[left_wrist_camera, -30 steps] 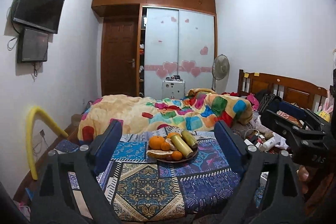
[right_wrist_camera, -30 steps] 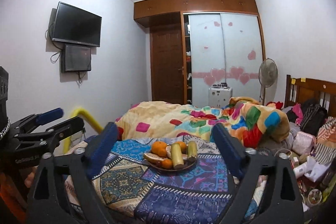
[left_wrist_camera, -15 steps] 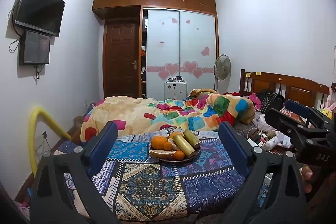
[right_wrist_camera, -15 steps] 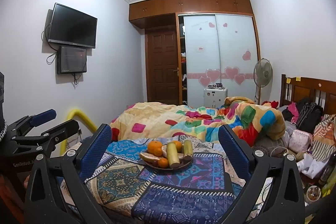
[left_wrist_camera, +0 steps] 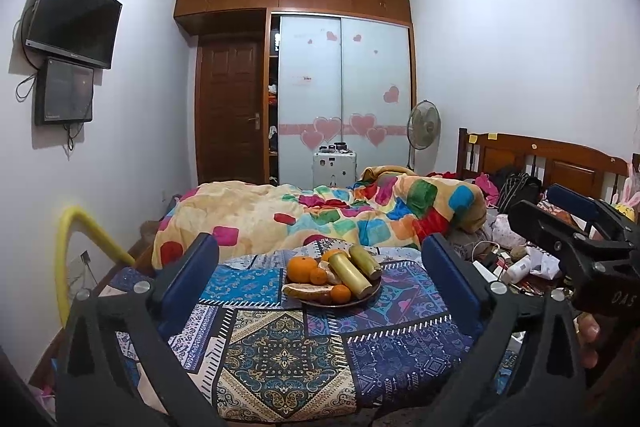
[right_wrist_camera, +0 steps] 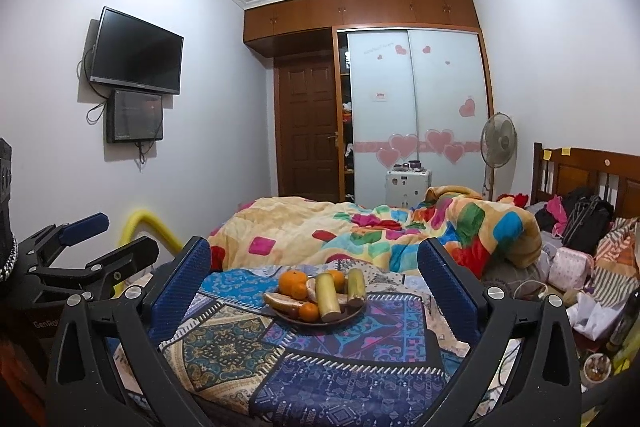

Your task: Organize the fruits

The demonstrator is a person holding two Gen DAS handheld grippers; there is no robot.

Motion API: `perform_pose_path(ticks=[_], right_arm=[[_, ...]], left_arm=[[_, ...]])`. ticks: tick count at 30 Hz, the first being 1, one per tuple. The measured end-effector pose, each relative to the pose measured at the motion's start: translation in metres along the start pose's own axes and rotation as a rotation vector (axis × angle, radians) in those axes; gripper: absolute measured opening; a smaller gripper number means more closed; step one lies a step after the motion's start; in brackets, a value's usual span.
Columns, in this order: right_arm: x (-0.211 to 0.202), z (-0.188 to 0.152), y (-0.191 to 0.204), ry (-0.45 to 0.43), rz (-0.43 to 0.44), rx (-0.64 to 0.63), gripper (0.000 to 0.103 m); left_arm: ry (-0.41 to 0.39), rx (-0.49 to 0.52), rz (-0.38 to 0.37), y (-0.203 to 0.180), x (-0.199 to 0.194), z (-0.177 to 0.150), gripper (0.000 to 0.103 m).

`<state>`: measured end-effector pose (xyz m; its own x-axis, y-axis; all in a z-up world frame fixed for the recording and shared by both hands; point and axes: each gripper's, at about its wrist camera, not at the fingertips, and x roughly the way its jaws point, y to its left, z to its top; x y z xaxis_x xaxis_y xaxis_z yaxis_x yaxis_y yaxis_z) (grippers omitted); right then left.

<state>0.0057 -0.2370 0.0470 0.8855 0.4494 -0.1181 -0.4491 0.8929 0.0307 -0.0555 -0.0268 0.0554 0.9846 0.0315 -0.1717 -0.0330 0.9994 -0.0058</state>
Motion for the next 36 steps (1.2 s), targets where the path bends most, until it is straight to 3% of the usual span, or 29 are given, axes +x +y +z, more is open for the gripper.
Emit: perform_pose_path(ticks=[36], right_arm=[[-0.003,0.0006,0.0018,-0.014,0.001,0.004,0.103]], left_arm=[[0.002,-0.008,-0.042,-0.0044,0.0014,0.0024,0.103]])
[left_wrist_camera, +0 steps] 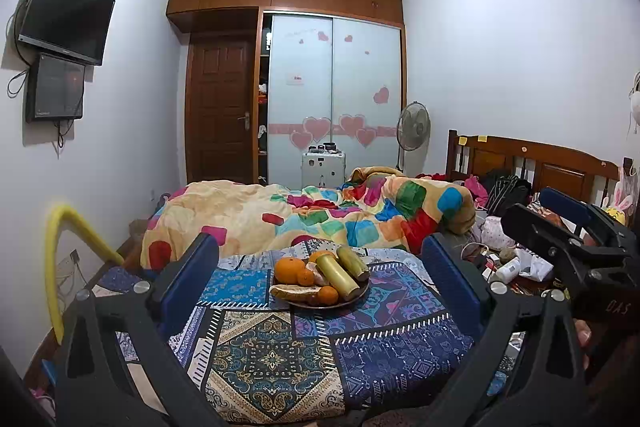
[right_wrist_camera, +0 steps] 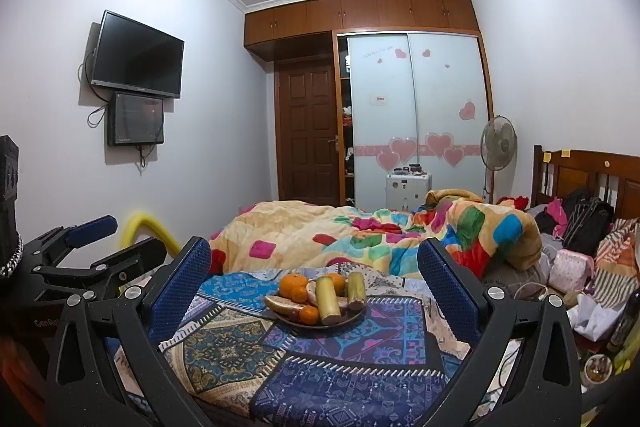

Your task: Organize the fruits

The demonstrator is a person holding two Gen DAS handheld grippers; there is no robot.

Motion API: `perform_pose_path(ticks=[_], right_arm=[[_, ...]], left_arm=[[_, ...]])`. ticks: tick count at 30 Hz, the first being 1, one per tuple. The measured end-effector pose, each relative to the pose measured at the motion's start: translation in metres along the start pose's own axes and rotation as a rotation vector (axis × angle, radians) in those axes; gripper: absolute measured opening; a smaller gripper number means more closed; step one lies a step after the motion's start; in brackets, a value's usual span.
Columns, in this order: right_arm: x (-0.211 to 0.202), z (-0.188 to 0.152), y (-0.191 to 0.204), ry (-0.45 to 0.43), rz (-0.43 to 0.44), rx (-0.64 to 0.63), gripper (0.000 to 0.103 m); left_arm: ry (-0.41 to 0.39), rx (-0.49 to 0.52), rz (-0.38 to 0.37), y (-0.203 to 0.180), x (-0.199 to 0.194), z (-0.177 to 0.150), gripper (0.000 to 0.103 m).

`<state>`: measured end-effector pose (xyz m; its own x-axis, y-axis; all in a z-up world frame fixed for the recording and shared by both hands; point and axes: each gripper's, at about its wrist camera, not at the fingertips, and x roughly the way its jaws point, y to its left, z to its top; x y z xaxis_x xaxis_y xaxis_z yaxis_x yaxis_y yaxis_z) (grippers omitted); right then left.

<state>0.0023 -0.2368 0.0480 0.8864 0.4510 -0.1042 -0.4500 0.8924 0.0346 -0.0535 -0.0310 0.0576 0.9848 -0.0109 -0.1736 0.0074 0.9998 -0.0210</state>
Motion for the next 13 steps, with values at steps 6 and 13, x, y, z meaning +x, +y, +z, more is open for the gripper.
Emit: perform_pose_path(ticks=[6,13], right_arm=[[0.0004,-0.0002,0.0001,0.004,0.001,0.0,0.103],[0.0031,-0.0012,-0.0015,0.016,0.005,0.006,0.103]], left_arm=[[0.009,-0.002,-0.005,-0.0001,0.0004,-0.0021,0.103],[0.007,-0.009,-0.004,-0.0005,-0.0001,-0.0015,0.103]])
